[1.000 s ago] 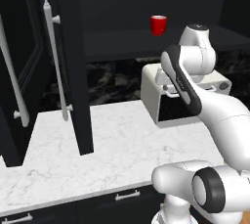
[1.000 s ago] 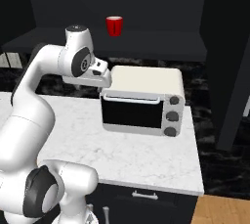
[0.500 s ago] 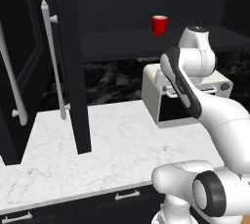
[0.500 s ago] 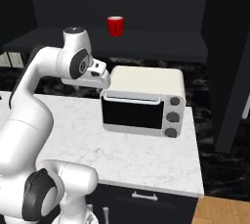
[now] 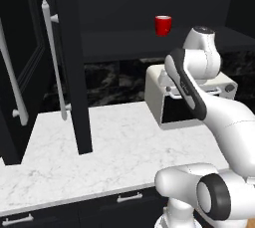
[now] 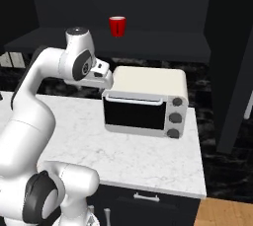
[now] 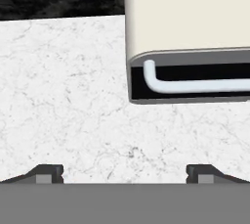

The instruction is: Gather all objects into one cabinet and sort the glasses and bowls to opposite sides.

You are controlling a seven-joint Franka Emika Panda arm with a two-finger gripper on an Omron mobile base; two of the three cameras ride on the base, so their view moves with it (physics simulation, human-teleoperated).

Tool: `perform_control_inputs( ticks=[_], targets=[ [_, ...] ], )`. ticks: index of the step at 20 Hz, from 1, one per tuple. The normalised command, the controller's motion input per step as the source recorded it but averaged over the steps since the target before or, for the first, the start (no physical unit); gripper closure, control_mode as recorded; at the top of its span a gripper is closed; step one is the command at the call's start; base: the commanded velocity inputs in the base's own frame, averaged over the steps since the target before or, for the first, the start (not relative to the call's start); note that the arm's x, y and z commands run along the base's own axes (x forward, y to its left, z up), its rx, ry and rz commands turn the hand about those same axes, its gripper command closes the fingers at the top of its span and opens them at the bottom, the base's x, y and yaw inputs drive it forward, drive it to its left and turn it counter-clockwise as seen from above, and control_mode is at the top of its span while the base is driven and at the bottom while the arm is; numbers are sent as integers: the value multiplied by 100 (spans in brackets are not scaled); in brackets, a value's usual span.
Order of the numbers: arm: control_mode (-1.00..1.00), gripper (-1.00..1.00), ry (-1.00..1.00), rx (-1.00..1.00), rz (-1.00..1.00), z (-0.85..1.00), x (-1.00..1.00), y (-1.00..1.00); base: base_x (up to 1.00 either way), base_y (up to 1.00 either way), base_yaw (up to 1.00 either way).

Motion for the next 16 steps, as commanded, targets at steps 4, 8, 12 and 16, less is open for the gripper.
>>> perform_control_inputs(
  ticks=[4,8,12,16],
  targets=[
    [-100,-100,-15,0,0,18,1,0,0,0,0],
    [-100,-100,-15,0,0,36,0,0,0,0,0],
    [-100,-100,-13,0,0,54,0,0,0,0,0],
    [-100,-100,-4,-5,0,47,0,-1,0,0,0]
  ],
)
